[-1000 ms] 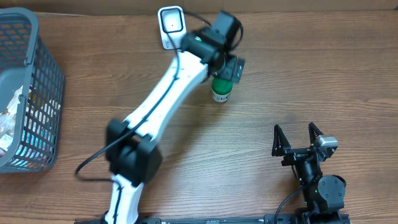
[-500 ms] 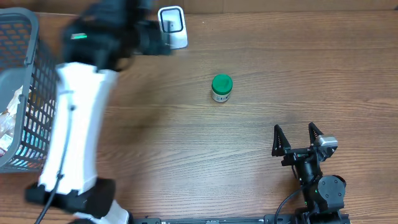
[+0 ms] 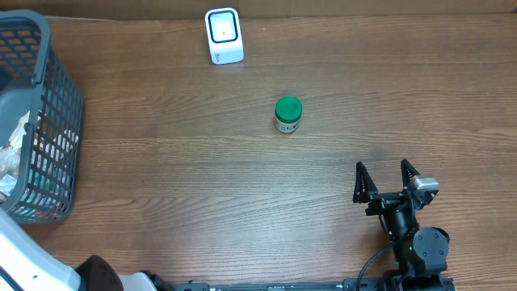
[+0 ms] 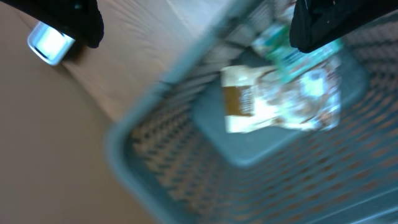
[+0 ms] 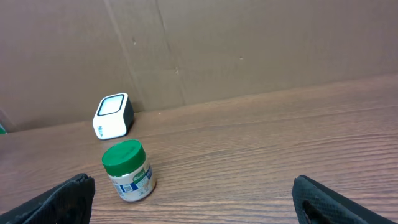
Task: Scan the item barcode
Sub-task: 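Reach the left gripper into the basket and grasp the teal packet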
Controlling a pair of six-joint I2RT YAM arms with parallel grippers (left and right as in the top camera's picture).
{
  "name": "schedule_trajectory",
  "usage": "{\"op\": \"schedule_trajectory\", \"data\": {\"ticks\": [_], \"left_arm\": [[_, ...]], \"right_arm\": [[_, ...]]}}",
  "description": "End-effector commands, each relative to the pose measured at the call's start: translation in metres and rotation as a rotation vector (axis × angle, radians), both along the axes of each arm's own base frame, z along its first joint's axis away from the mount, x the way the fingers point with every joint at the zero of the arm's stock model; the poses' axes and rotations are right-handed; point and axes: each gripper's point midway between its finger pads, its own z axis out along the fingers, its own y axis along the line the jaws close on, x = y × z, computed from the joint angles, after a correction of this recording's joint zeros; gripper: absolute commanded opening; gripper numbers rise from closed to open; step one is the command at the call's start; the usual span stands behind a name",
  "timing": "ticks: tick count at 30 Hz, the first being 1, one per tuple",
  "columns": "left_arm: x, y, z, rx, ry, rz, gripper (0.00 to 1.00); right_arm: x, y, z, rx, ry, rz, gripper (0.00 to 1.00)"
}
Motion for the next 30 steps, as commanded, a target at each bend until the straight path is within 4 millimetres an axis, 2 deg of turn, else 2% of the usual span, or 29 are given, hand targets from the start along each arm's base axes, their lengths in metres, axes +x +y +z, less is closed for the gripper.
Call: {"op": "schedule_trajectory", "data": {"ticks": [1,4,10,15,19,25,30], "left_arm": [[-0.012,0.033,-0.04,-0.106,0.071,0.113,0.97],[-0.019,0.051,-0.081,-0.186,0.145,0.168,0.97],[-0.016,0.072,-0.158,-0.244,0.274,0.193,0.97],[-0.011,0.077,-0.21,-0.28,0.382,0.132,0.96],[-0.016,0.078,-0.252,-0.345,0.487,0.142,0.94],[-0.031,0.084,-0.297,-0.389,0.642,0.173,0.85],[-0.041,0.094,-0.318,-0.381,0.718,0.242,0.84]], "right_arm": [[0.0,-0.001,-0.001,-0.004,-0.006,-0.004,1.0],[0.0,-0.001,-0.001,-0.004,-0.006,-0.004,1.0],[0.0,-0.001,-0.001,-0.004,-0.006,-0.004,1.0],[0.0,-0.001,-0.001,-0.004,-0.006,-0.004,1.0],[0.0,-0.001,-0.001,-0.004,-0.006,-0.004,1.0],[0.0,-0.001,-0.001,-0.004,-0.006,-0.004,1.0],[0.0,-0.001,-0.001,-0.004,-0.006,-0.004,1.0]]}}
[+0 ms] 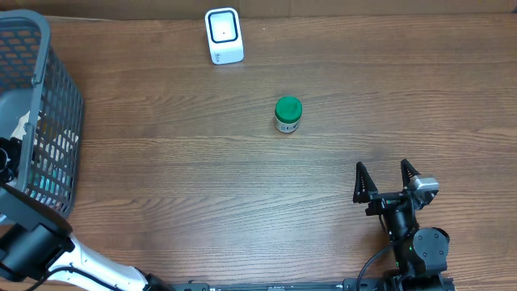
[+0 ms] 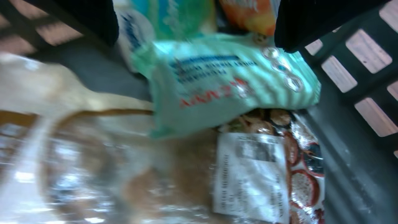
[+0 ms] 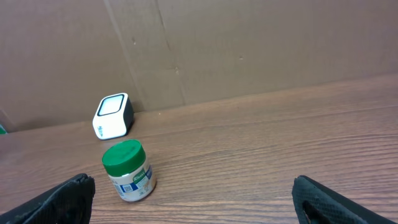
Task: Scan the item barcode
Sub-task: 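Reach the left gripper into the basket and grasp the teal packet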
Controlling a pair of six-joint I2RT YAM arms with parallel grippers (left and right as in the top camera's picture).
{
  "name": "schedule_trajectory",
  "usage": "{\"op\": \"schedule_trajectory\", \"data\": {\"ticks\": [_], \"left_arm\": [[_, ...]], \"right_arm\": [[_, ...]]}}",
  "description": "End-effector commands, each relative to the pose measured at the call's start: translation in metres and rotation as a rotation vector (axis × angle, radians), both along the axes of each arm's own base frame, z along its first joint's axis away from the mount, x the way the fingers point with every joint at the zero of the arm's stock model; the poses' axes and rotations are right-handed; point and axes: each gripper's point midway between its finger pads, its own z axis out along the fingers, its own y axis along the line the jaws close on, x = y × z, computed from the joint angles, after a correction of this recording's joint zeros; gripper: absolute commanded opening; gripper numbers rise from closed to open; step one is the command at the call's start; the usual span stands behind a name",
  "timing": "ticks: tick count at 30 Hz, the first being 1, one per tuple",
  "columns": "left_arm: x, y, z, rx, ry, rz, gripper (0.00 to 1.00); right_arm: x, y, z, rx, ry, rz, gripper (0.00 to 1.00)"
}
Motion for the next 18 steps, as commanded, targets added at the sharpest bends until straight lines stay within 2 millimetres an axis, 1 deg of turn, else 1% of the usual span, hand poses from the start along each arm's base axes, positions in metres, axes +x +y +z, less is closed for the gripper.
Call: {"op": "schedule_trajectory", "data": {"ticks": [1,6,12,16,17,18], "left_arm": [[-0.011,0.009,-0.015,0.032,0.082,0.025,0.84],[-0.006,0.014,-0.034,0.028,0.096,0.021,0.84],[-0.008,0.013,-0.059,-0.003,0.14,0.014,0.82],[-0.009,0.011,-0.065,-0.015,0.152,0.012,0.75],[-0.009,0.011,-0.065,-0.016,0.152,0.01,0.72],[-0.009,0.011,-0.065,-0.015,0.152,0.01,0.64]], "right_arm": [[0.0,-0.001,-0.001,-0.004,-0.006,-0.005,1.0],[0.0,-0.001,-0.001,-0.004,-0.006,-0.005,1.0],[0.0,-0.001,-0.001,-0.003,-0.006,-0.005,1.0],[0.0,-0.001,-0.001,-0.003,-0.006,-0.005,1.0],[0.0,-0.001,-0.001,-0.004,-0.006,-0.005,1.0],[0.0,-0.001,-0.001,-0.003,-0.006,-0.005,1.0]]}}
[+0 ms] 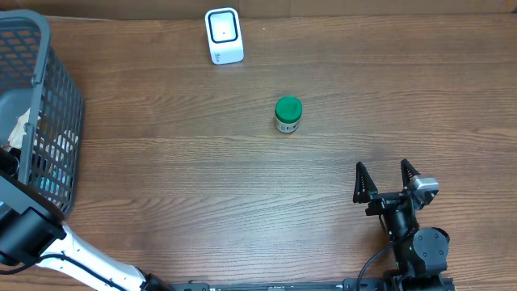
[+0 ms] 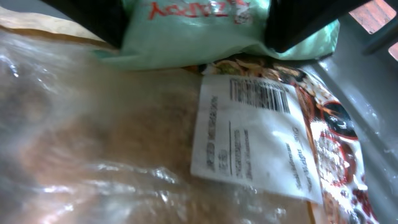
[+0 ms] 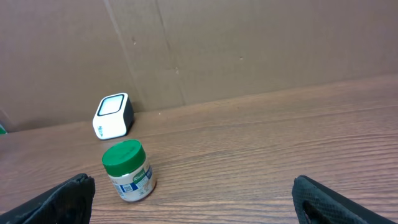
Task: Scan the item barcode
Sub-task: 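Reach the left gripper into the basket and grasp the teal packet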
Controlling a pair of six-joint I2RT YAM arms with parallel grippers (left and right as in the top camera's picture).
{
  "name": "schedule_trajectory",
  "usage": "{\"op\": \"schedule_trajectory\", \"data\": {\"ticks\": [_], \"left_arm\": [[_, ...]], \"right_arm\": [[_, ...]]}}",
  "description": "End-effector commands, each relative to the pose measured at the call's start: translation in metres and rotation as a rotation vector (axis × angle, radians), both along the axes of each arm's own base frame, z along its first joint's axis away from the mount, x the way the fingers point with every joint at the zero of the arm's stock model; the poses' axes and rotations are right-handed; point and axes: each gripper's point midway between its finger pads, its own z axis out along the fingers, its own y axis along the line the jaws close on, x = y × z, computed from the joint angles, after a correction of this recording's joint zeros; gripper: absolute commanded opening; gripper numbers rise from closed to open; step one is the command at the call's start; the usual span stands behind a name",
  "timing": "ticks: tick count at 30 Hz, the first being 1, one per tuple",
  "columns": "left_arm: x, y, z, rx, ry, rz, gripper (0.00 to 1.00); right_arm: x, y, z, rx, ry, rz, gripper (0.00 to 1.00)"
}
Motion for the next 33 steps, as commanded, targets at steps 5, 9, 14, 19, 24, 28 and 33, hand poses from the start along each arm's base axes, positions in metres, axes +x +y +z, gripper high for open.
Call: {"op": "schedule_trajectory", "data": {"ticks": [5,9,14,19,24,28,33], "left_arm": [[-0.004,-0.005,-0.013,-0.02,0.039,0.0,0.18],[-0.006,-0.006,-0.012,-0.026,0.045,-0.001,0.04],[-0.007,-0.008,-0.007,-0.034,0.054,-0.008,0.04],[-0.001,-0.001,0.018,-0.017,0.037,-0.007,0.05],[0.012,0.013,0.062,0.037,-0.013,-0.006,0.04],[0.02,0.021,0.097,0.087,-0.059,-0.002,0.04],[0.027,0.026,0.137,0.139,-0.123,-0.003,0.04]], "right_arm": [[0.0,-0.001,-0.001,-0.004,-0.006,-0.004,1.0],[0.0,-0.001,-0.002,-0.004,-0.006,-0.004,1.0],[0.0,-0.001,-0.002,-0.004,-0.006,-0.004,1.0],[0.0,-0.001,-0.002,-0.004,-0.006,-0.004,1.0],[0.0,-0.001,-0.002,-0.004,-0.006,-0.004,1.0],[0.0,-0.001,-0.002,-0.004,-0.006,-0.004,1.0],[0.0,-0.001,-0.001,-0.004,-0.006,-0.004,1.0]]}}
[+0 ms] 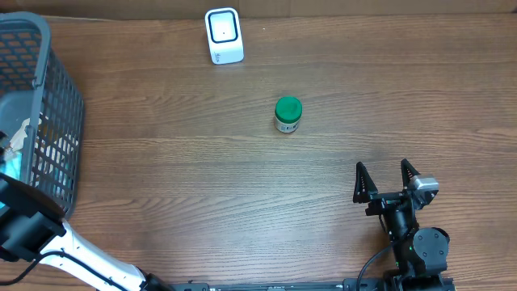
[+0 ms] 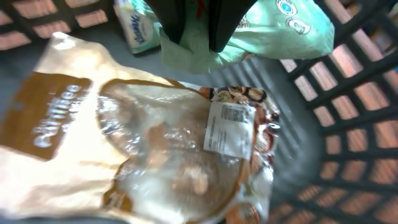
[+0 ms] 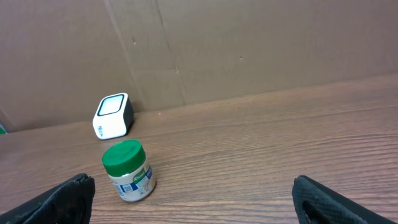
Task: Scan the item barcode
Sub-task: 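Reach the left gripper into the basket and grasp the teal packet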
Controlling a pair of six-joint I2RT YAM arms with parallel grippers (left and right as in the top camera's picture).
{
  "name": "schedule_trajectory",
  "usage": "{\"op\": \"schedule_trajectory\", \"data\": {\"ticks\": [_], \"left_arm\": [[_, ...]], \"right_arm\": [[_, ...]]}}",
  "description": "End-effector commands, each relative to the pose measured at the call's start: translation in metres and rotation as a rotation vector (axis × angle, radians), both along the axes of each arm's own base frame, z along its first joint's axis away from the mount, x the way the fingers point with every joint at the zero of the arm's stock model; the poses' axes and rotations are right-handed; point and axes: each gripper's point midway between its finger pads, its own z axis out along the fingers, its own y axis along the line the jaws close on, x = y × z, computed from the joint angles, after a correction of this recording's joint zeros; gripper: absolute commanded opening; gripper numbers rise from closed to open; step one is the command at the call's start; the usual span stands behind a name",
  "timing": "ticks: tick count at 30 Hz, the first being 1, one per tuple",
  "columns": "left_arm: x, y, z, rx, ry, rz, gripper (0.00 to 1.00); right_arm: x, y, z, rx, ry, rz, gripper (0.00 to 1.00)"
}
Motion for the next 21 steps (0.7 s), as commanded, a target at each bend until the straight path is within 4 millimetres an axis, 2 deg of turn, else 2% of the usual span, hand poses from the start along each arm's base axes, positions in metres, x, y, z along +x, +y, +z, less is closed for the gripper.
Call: {"op": "schedule_trajectory", "data": {"ticks": [1,5,10,12,14,16,18,21], "left_arm": [[0.007,0.007,0.035,0.059,-0.075,0.008,0.04],[0.025,0.003,0.08,0.092,-0.222,-0.013,0.04],[0.047,-0.018,0.162,0.196,-0.453,-0.086,0.04],[0.053,-0.036,0.196,0.232,-0.541,-0.129,0.04],[0.056,-0.063,0.228,0.255,-0.622,-0.192,0.04],[0.054,-0.09,0.251,0.278,-0.661,-0.248,0.04],[0.053,-0.119,0.268,0.291,-0.686,-0.317,0.04],[0.054,-0.167,0.281,0.276,-0.707,-0.441,0.04]], "right_arm": [[0.0,-0.001,-0.001,-0.004,-0.006,-0.005,1.0],[0.0,-0.001,-0.001,-0.004,-0.006,-0.005,1.0],[0.0,-0.001,-0.001,-0.004,-0.006,-0.005,1.0],[0.0,-0.001,-0.001,-0.004,-0.006,-0.005,1.0],[0.0,-0.001,-0.001,-0.004,-0.006,-0.005,1.0],[0.0,-0.001,-0.001,-0.004,-0.006,-0.005,1.0],[0.0,-0.001,-0.001,-0.004,-0.006,-0.005,1.0],[0.0,-0.001,-0.001,-0.004,-0.006,-0.005,1.0]]}}
